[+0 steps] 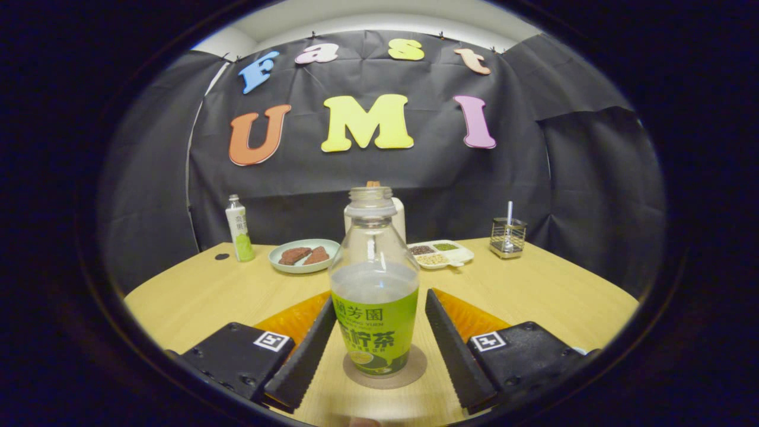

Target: Take the bottle from table, then pour the juice into the cup, finally place the bottle on the coaster

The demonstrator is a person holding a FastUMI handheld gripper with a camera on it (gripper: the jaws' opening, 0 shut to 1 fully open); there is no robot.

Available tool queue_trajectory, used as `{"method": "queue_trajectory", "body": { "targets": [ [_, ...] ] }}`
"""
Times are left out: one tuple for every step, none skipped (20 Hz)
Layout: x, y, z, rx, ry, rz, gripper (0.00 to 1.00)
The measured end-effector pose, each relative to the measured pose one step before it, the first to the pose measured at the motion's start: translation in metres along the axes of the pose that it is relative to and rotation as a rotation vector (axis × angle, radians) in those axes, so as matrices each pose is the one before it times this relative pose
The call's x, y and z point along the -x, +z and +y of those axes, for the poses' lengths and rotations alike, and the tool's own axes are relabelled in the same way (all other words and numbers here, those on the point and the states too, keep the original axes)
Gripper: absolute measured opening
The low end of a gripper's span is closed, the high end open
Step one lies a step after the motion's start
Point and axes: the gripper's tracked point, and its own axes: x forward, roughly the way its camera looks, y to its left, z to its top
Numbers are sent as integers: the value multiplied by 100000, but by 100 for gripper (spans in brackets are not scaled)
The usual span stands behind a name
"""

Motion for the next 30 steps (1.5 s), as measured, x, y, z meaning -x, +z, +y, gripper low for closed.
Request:
{"method": "queue_trajectory", "body": {
  "targets": [
    [570,36,-66,136,358,-568,100],
    [339,193,1,696,-17,-68,100],
    [585,-1,-207,1524,-531,335,100],
    [837,134,-255,874,-570,1141,100],
    [1052,22,-240,-763,-445,1029,100],
    [1440,474,103,-1474,1176,-165,100],
    [1604,580,89,-679,561,-1055,100],
    [1680,870,-278,-509,-1128,-2250,100],
    [1724,931,-440,572,-2031,-2705,100],
    [1719,952,-238,1025,-1884,-2432,100],
    [1714,752,147,986,-481,-2032,100],
    [1685,704,240,816,-277,-1744,100],
    [1523,497,80,1076,-447,-1321,100],
    [1466,346,238,1402,-581,-590,100],
    [1192,127,449,1532,170,-595,100],
    [1171,133,567,796,356,-604,100],
    [1104,-156,567,-51,1150,-389,100],
    [1033,-204,651,-357,1285,128,100],
    [838,-700,432,-44,522,1174,100],
    [844,-679,62,144,-311,1738,100],
    [815,-542,-69,520,-439,961,100],
    [802,-266,-101,787,-743,110,100],
    [781,-215,-219,254,-501,-285,100],
    [884,27,-360,-754,-892,-1151,100],
    [610,-310,-599,-312,-865,-603,100],
    [726,-270,-531,-353,-1162,-669,100],
    [680,-345,-822,197,-1447,-456,100],
    [615,-396,-597,306,-1058,-553,100],
    [527,-443,-543,399,-398,-192,100],
    [612,-196,-184,-1176,1145,-1420,100]
  ]
}}
